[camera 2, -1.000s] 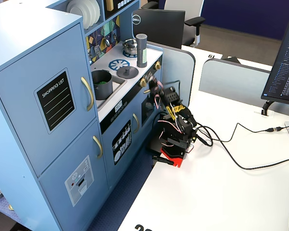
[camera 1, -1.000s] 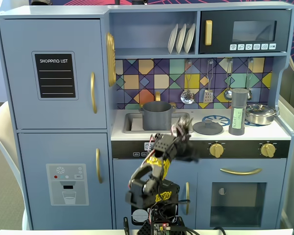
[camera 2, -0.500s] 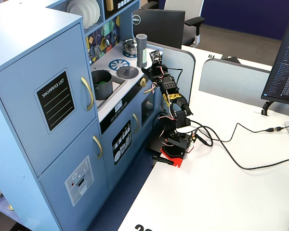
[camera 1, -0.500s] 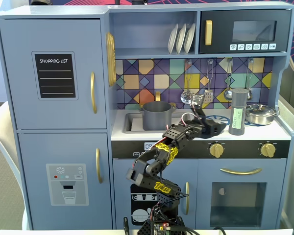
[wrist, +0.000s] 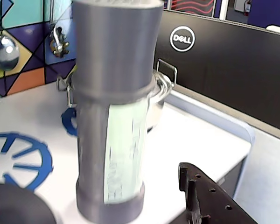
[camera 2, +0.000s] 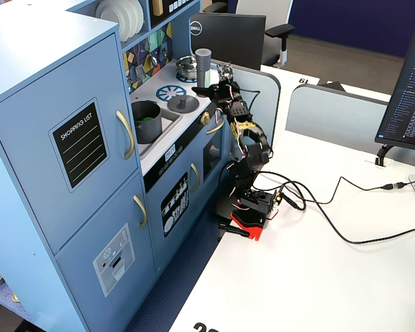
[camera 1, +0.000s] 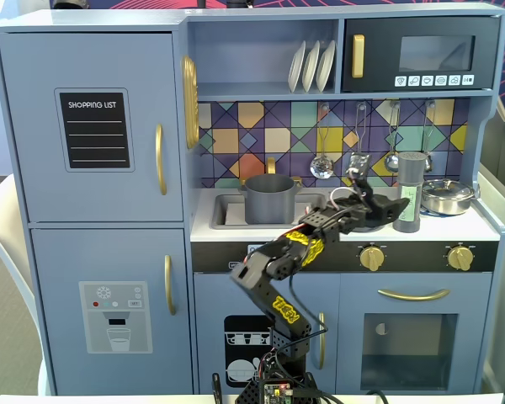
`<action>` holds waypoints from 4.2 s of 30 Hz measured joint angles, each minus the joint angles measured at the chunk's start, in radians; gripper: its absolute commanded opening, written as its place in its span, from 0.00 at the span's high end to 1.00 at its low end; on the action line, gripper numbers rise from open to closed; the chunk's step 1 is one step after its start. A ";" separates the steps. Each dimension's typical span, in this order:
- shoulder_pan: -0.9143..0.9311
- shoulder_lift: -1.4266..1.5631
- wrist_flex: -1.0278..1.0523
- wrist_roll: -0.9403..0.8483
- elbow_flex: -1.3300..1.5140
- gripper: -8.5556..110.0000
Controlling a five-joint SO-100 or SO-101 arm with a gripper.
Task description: Put salt in the gray recipient
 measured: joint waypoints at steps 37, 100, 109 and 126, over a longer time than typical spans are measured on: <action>-0.087 -0.686 -0.167 0.058 -0.597 0.93; -0.954 -0.376 0.663 2.404 -0.874 0.93; -0.992 -0.396 0.488 2.387 -0.868 0.93; -1.014 -0.393 0.589 2.396 -0.848 0.93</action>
